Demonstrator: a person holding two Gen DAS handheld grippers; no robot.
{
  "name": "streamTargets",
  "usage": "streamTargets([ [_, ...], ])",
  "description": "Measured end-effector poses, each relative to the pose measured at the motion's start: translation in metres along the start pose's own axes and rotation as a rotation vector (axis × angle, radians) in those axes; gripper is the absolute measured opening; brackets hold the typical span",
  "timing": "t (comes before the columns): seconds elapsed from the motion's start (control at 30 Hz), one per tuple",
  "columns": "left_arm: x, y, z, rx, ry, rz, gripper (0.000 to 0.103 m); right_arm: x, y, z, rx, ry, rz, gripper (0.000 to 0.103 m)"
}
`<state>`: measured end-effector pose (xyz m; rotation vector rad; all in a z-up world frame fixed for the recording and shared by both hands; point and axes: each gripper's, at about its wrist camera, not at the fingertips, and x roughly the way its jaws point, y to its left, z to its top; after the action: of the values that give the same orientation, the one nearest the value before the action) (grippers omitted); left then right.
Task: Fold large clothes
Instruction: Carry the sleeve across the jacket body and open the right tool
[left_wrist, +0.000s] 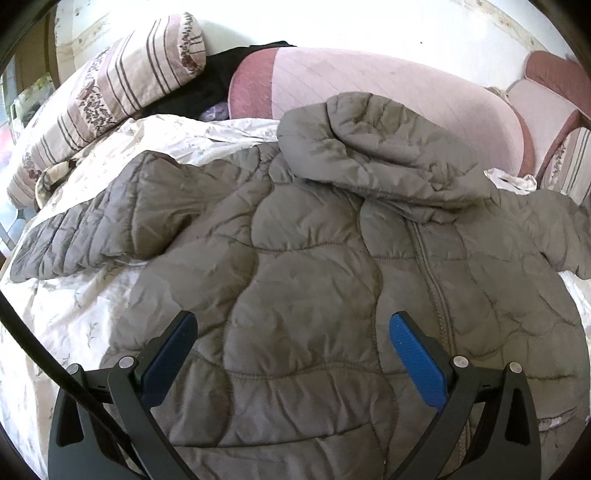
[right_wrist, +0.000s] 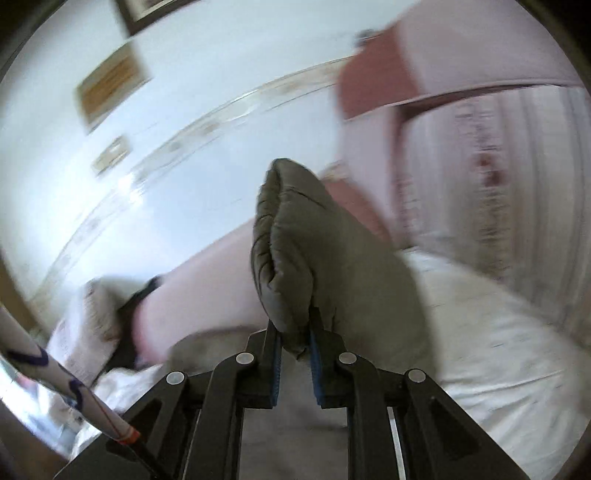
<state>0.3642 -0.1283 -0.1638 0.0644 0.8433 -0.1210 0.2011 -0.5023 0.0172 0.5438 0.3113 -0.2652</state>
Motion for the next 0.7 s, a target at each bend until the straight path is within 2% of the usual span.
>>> streamTargets([
  [0.1,-0.004,0.009,0.001,-0.024,-0.003,-0.005,0.103,0.018,0.049,-0.027,-0.031,0.075,0.141,0.014],
  [0.3,-0.009,0.027,0.005,-0.088,-0.016,0.016,0.103,0.068,0.115,-0.096,-0.094,0.251,0.248,0.014],
  [0.57,-0.013,0.054,0.011,-0.192,-0.039,0.082,0.103,0.128,0.131,-0.18,-0.066,0.467,0.31,0.014],
  [0.63,-0.012,0.061,0.011,-0.222,-0.037,0.092,0.103,0.13,0.129,-0.197,-0.057,0.489,0.318,0.014],
  [0.7,-0.011,0.066,0.011,-0.244,-0.034,0.1,0.103,0.132,0.134,-0.2,-0.043,0.491,0.339,0.014],
])
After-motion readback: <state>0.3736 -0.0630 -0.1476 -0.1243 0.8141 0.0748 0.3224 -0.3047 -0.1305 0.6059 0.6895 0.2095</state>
